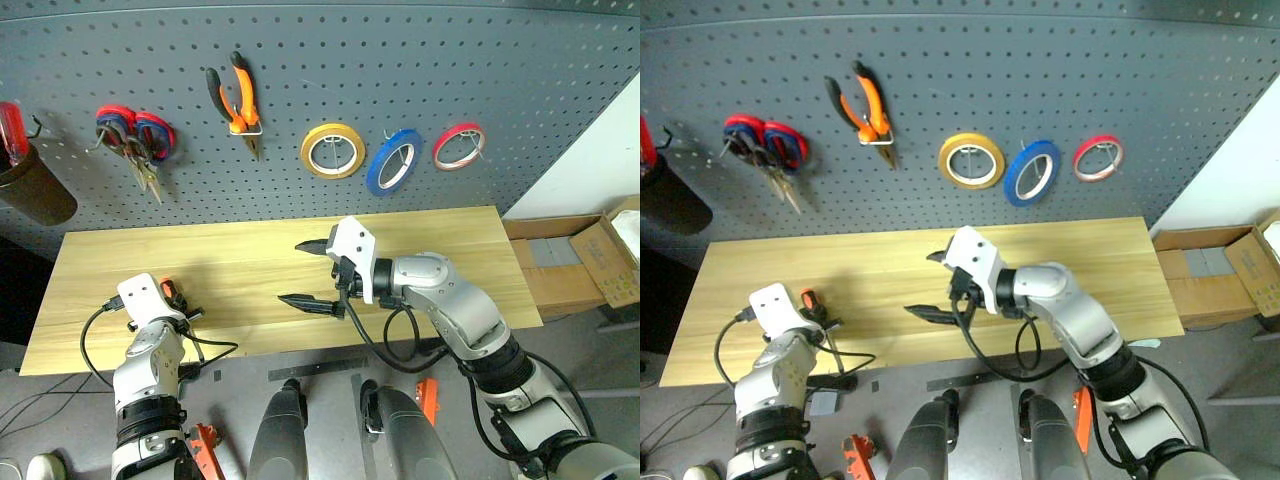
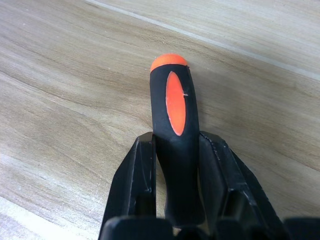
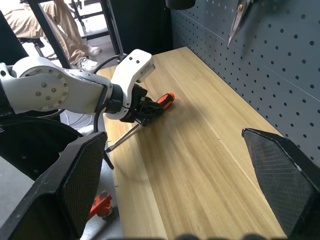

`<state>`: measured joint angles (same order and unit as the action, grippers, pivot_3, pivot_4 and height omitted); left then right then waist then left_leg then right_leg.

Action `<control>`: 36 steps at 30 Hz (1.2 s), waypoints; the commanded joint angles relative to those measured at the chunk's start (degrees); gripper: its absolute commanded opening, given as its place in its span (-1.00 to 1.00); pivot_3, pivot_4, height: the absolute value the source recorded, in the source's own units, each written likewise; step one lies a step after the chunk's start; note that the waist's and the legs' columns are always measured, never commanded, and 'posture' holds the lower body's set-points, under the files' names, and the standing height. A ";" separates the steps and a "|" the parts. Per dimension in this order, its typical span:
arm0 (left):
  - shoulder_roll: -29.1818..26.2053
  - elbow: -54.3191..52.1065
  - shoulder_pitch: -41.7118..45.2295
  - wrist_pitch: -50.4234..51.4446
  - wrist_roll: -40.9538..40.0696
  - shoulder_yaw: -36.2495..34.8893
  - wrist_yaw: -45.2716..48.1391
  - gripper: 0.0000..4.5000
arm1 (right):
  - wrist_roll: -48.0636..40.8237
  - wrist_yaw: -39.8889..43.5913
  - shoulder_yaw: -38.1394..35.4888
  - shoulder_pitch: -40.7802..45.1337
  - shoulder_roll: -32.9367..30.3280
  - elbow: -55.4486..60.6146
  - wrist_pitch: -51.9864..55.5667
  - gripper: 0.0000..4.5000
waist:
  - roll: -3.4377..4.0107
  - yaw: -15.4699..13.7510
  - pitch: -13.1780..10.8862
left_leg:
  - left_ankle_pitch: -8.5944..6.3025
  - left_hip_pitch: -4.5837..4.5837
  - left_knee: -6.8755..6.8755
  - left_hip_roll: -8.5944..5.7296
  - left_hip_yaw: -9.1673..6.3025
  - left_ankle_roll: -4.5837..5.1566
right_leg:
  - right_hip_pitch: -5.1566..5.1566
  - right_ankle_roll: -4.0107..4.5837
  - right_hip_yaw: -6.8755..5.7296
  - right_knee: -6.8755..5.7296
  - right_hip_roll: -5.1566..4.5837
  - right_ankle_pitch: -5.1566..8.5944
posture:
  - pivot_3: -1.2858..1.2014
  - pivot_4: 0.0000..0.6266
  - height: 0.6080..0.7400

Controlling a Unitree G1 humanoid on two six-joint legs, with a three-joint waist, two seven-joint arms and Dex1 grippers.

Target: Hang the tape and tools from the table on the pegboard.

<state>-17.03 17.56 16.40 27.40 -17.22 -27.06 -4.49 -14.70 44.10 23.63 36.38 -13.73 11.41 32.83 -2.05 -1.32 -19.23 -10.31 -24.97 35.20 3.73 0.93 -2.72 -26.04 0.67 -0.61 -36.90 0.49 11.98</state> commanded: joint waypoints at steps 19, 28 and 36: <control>1.56 -37.04 -7.12 -8.95 9.96 8.20 -2.14 -0.63 | -8.16 -2.52 -9.32 -0.12 5.19 4.58 -1.20 1.00 | -0.34 -0.27 0.24 | -0.01 -0.09 -0.15 -0.05 0.04 -0.04 | -0.11 -0.10 0.01 0.03 -0.01 0.08 | 0.19 -0.20 1.00; -5.41 -29.05 2.01 -18.76 13.75 2.61 -3.88 -0.63 | -6.48 -1.69 -9.27 3.14 9.24 -2.67 -8.23 1.00 | -1.11 -1.99 2.79 | 0.06 -0.13 -0.17 -0.07 0.00 -0.26 | -0.10 -0.09 -0.21 0.07 0.15 0.07 | 0.25 -0.52 1.00; -5.94 -27.82 1.58 -20.05 14.23 0.88 -4.31 -0.63 | -5.98 -0.94 -9.70 5.01 9.58 -6.55 -12.45 1.00 | -1.70 -4.28 4.47 | 0.07 -0.06 -0.16 -0.06 0.02 -0.29 | -0.06 -0.07 -0.27 0.02 0.11 0.05 | 0.27 -0.59 1.00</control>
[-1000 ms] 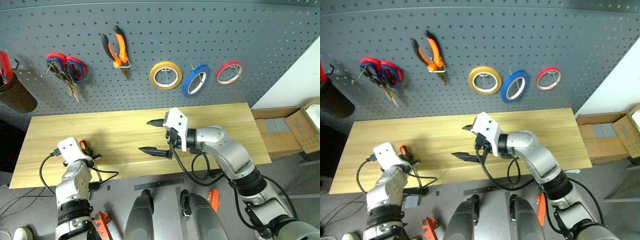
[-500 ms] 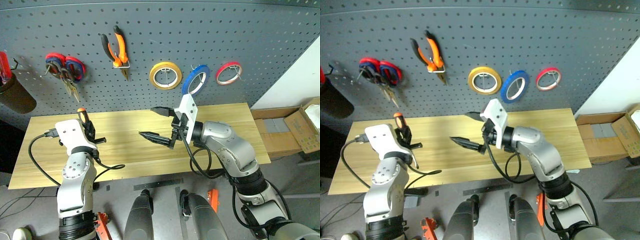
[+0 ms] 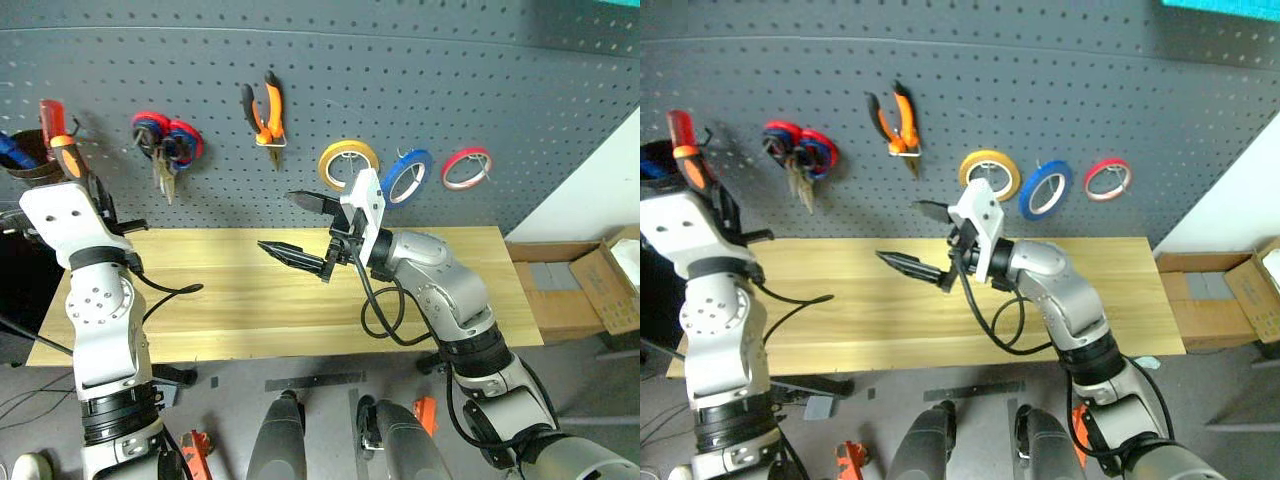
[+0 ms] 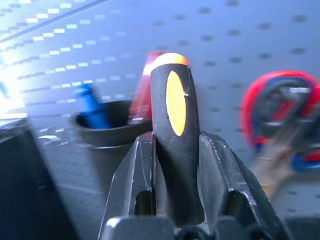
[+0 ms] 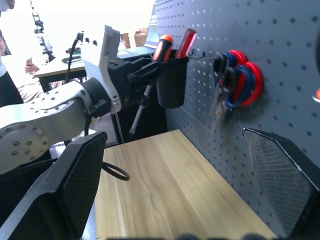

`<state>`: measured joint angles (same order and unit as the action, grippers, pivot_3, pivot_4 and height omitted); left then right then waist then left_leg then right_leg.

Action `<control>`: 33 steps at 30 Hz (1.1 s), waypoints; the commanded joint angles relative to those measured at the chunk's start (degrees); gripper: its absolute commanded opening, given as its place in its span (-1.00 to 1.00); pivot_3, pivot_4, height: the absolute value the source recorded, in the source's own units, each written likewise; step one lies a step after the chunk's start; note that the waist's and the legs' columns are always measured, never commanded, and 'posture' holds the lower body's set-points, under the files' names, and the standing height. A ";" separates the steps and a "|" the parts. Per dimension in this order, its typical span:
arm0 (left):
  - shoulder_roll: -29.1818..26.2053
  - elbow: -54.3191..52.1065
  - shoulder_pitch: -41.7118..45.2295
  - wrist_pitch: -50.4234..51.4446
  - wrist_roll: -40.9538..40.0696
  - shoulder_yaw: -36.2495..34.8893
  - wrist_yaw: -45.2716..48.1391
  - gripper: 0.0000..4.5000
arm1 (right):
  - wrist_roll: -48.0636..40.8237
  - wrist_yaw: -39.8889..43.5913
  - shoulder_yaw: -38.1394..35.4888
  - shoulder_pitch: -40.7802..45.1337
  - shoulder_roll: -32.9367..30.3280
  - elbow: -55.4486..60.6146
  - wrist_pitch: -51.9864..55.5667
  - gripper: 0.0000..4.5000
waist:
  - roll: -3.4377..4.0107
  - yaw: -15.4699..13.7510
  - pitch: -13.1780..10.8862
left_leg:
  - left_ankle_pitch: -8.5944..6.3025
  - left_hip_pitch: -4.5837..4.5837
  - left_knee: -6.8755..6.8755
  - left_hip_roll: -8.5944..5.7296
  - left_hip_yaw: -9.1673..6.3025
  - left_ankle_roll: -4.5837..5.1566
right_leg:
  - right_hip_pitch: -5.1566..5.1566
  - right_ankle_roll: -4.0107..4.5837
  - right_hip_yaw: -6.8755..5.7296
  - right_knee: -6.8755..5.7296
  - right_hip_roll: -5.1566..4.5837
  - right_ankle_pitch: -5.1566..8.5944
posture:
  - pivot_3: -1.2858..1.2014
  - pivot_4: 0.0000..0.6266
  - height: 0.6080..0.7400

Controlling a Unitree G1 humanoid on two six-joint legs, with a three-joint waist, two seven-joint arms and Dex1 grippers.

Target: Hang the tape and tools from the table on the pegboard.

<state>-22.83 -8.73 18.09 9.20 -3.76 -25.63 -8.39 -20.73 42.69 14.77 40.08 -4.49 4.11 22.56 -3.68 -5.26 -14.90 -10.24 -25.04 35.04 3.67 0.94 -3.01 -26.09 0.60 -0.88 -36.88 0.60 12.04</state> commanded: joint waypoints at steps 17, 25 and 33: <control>-13.38 22.38 22.34 -15.06 -0.38 -1.40 4.58 -0.63 | -1.63 -1.01 -3.43 6.25 3.57 -0.59 -3.22 1.00 | -0.38 -2.33 1.50 | 0.14 0.20 0.03 0.15 -0.08 -0.15 | 0.14 0.32 -0.15 -0.15 0.22 -0.20 | 0.27 -0.58 1.00; -17.94 44.82 39.51 -26.41 -0.03 2.12 8.87 -0.63 | -1.59 -2.26 -3.78 7.21 4.52 -0.59 -2.54 1.00 | -0.37 -2.51 1.52 | 0.17 0.17 0.08 0.07 -0.13 -0.15 | 0.21 0.58 -0.26 -0.15 0.24 -0.36 | 0.24 -0.46 1.00; -19.47 57.66 49.14 -32.31 0.48 4.97 11.08 -0.63 | -2.11 -3.17 -4.26 6.46 2.99 1.14 -0.48 1.00 | -0.27 -2.13 1.45 | 0.17 0.19 0.11 0.11 -0.18 -0.14 | 0.22 0.58 -0.29 -0.24 0.29 -0.36 | 0.21 -0.28 1.00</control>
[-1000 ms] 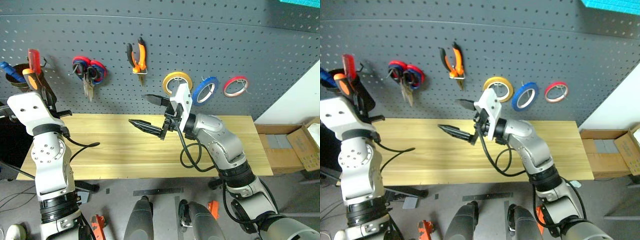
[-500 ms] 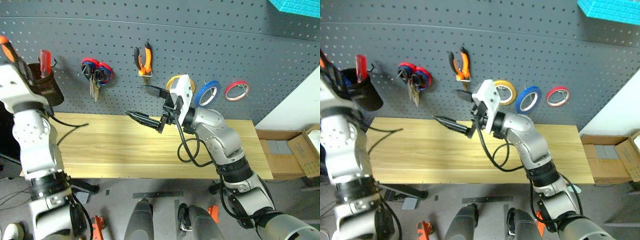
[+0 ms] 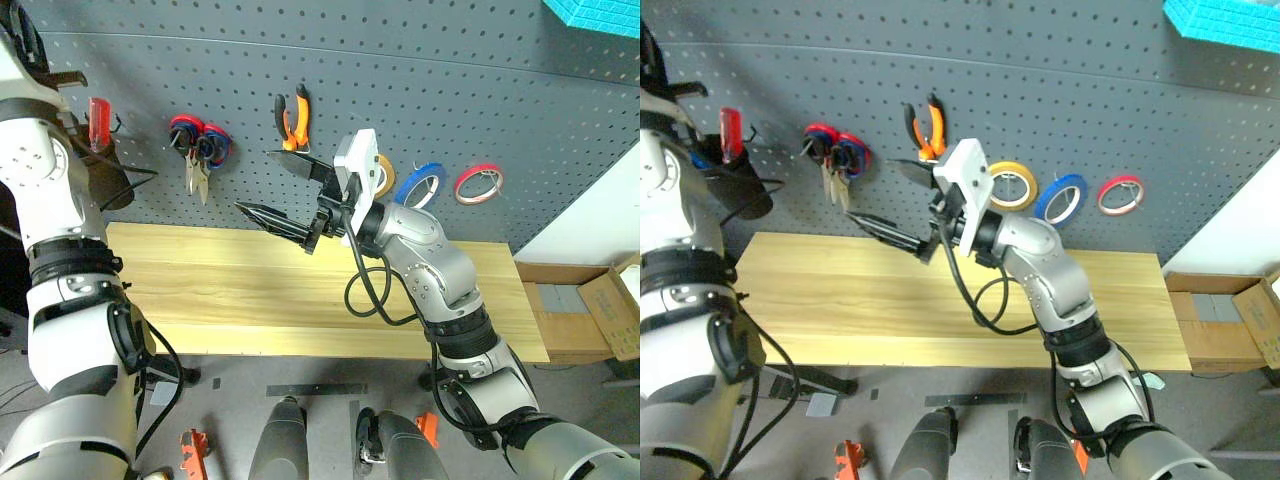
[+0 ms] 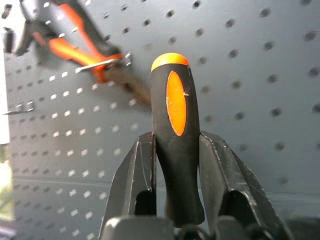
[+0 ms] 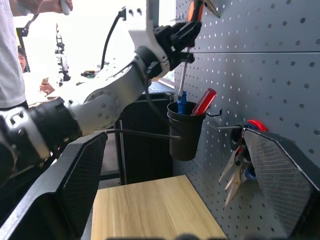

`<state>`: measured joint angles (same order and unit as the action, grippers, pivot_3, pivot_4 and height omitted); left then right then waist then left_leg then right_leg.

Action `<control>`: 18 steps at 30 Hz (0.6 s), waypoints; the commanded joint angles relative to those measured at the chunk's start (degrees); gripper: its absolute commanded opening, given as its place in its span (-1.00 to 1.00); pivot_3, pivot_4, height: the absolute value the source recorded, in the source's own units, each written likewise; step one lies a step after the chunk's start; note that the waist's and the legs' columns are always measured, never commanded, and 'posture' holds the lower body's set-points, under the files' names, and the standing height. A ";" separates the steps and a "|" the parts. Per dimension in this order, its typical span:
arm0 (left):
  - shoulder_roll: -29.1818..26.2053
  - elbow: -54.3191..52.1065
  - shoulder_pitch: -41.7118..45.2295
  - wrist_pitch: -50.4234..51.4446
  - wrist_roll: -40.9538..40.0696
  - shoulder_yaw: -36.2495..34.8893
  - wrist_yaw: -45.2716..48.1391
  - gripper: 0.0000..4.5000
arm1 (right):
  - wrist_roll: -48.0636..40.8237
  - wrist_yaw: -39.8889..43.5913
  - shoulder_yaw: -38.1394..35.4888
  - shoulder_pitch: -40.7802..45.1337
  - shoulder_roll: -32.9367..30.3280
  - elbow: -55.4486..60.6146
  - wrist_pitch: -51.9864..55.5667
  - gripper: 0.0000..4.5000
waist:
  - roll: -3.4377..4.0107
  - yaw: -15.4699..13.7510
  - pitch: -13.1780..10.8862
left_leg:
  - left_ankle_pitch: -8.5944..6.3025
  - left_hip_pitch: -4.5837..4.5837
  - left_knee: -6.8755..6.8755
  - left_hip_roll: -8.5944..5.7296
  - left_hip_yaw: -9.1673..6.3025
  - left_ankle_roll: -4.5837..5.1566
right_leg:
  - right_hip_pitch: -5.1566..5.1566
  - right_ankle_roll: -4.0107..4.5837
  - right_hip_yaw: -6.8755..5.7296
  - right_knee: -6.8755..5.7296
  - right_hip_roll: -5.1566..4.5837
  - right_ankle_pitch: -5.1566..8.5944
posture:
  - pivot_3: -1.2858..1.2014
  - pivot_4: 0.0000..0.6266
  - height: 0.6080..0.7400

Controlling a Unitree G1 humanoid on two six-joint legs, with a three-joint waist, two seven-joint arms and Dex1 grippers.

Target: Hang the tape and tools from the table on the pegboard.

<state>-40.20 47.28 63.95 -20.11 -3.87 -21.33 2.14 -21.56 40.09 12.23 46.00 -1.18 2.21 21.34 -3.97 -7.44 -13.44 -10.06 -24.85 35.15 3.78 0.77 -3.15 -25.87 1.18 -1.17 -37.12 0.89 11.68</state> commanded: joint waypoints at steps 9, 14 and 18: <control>-4.27 6.89 3.92 -5.86 1.06 1.46 -0.57 -0.63 | -1.27 -1.39 -2.14 0.20 -1.12 2.84 2.20 1.00 | 0.46 1.03 -0.49 | 0.01 0.01 0.04 0.00 -0.05 0.02 | 0.00 -0.16 0.02 -0.05 0.00 0.11 | 0.20 -0.12 1.00; -6.66 6.30 2.05 -5.95 1.20 1.17 -1.94 -0.63 | -1.73 -1.81 -2.62 -0.42 -1.65 3.72 3.30 1.00 | 0.86 1.56 -1.22 | 0.01 0.03 0.05 -0.01 -0.02 0.03 | 0.01 -0.24 0.09 -0.06 -0.02 0.15 | 0.20 0.00 1.00; -7.57 6.16 1.51 -5.87 0.84 1.32 -1.70 -0.63 | -2.06 -1.81 -2.68 -1.04 -1.80 4.28 4.15 1.00 | 0.99 1.57 -2.23 | 0.03 0.05 0.05 0.01 -0.07 0.06 | 0.01 -0.25 0.12 -0.12 -0.01 0.17 | 0.20 0.07 1.00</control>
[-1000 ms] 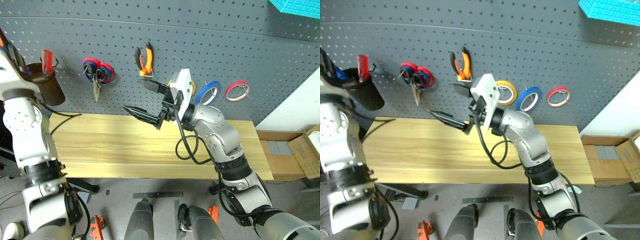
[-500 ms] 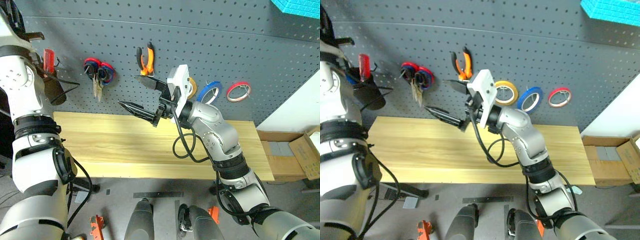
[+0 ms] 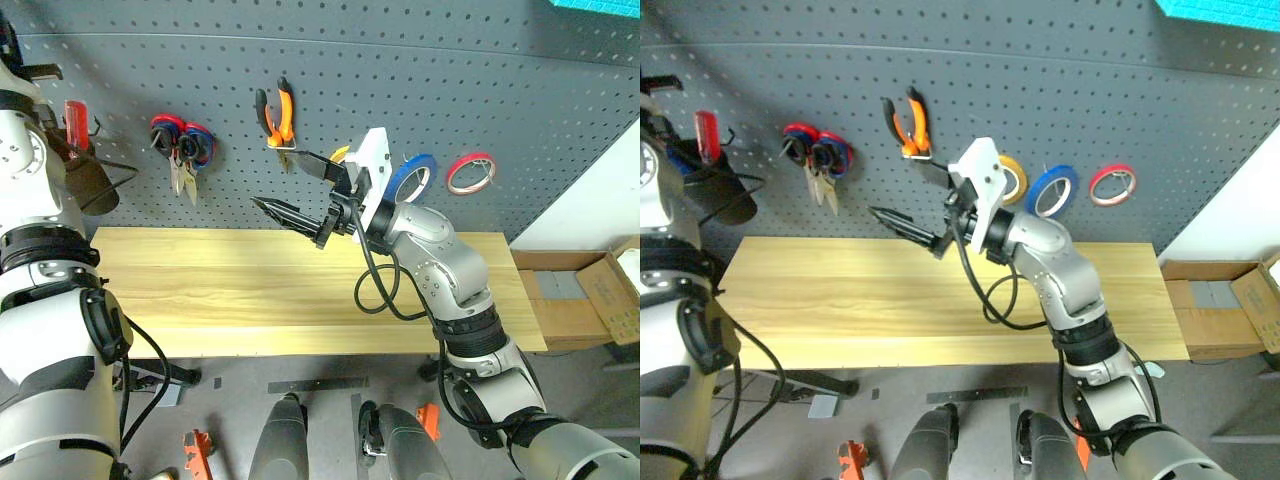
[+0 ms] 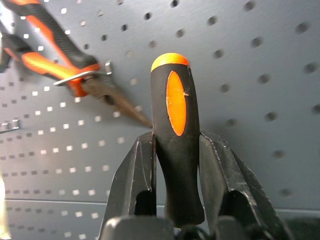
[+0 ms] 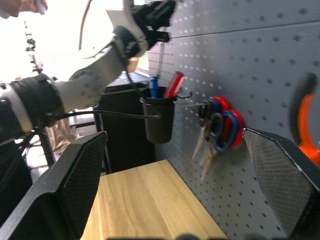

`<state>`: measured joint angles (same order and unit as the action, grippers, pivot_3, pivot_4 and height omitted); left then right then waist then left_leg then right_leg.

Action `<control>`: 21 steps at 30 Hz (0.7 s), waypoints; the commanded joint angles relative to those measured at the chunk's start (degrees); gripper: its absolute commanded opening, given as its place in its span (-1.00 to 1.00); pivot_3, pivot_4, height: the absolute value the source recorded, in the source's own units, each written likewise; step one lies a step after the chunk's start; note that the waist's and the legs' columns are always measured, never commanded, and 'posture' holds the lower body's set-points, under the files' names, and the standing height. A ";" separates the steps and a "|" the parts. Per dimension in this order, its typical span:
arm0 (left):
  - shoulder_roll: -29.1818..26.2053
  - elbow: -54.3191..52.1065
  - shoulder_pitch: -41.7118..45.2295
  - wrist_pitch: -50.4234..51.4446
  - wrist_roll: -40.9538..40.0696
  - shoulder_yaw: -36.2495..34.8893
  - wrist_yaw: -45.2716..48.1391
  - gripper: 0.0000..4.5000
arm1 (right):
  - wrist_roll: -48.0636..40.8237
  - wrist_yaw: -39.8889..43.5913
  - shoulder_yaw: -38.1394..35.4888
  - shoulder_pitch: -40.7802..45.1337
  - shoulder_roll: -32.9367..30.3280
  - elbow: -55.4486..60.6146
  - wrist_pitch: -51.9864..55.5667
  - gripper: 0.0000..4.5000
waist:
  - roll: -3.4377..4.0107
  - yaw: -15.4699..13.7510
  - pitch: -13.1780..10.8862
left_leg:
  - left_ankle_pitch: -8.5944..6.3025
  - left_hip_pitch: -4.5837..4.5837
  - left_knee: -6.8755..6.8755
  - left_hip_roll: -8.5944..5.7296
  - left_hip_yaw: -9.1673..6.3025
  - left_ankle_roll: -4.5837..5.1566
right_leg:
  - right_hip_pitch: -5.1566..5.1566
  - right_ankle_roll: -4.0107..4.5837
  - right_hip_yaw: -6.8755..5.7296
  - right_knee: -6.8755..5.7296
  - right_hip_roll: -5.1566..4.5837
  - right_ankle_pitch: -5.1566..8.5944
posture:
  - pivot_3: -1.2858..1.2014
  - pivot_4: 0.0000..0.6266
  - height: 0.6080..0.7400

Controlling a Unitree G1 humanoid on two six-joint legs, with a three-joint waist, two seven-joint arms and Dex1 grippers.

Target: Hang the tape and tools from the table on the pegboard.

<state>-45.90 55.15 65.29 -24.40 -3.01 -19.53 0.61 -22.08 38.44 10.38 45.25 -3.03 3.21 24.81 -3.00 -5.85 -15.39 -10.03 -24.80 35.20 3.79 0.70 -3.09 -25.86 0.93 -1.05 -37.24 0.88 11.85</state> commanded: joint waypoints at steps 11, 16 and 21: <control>-3.81 -3.08 -3.45 -0.68 -0.43 -0.71 0.94 -0.63 | -2.16 -0.25 -0.83 -0.97 0.05 3.45 1.80 1.00 | 0.20 -0.09 -2.99 | 0.01 -0.06 -0.01 -0.01 -0.02 0.02 | -0.04 -0.01 0.06 0.03 -0.09 0.01 | 0.20 0.25 1.00; -3.50 -4.43 -5.22 0.06 -0.90 -0.97 1.19 -0.63 | -2.75 -0.19 -1.00 -1.17 -0.25 3.57 2.23 1.00 | 0.22 -0.05 -4.22 | 0.01 -0.07 -0.01 0.00 -0.05 0.02 | -0.06 -0.01 0.07 0.02 -0.19 0.01 | 0.19 0.32 1.00; -3.22 -5.72 -6.46 0.85 -1.25 -1.01 1.24 -0.63 | -5.39 -1.00 -2.78 0.45 1.31 3.86 2.77 1.00 | 0.26 0.01 -4.87 | 0.01 -0.13 -0.02 0.02 -0.07 0.01 | -0.10 -0.01 0.07 0.05 -0.19 0.01 | 0.19 0.32 1.00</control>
<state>-47.50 52.80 58.75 -23.06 -3.78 -19.50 1.90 -25.49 37.89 9.23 43.97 -2.53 3.75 27.46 -2.74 -5.84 -20.26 -10.02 -24.93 35.18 3.80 0.63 -3.08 -25.96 0.91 -0.97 -37.19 0.67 11.86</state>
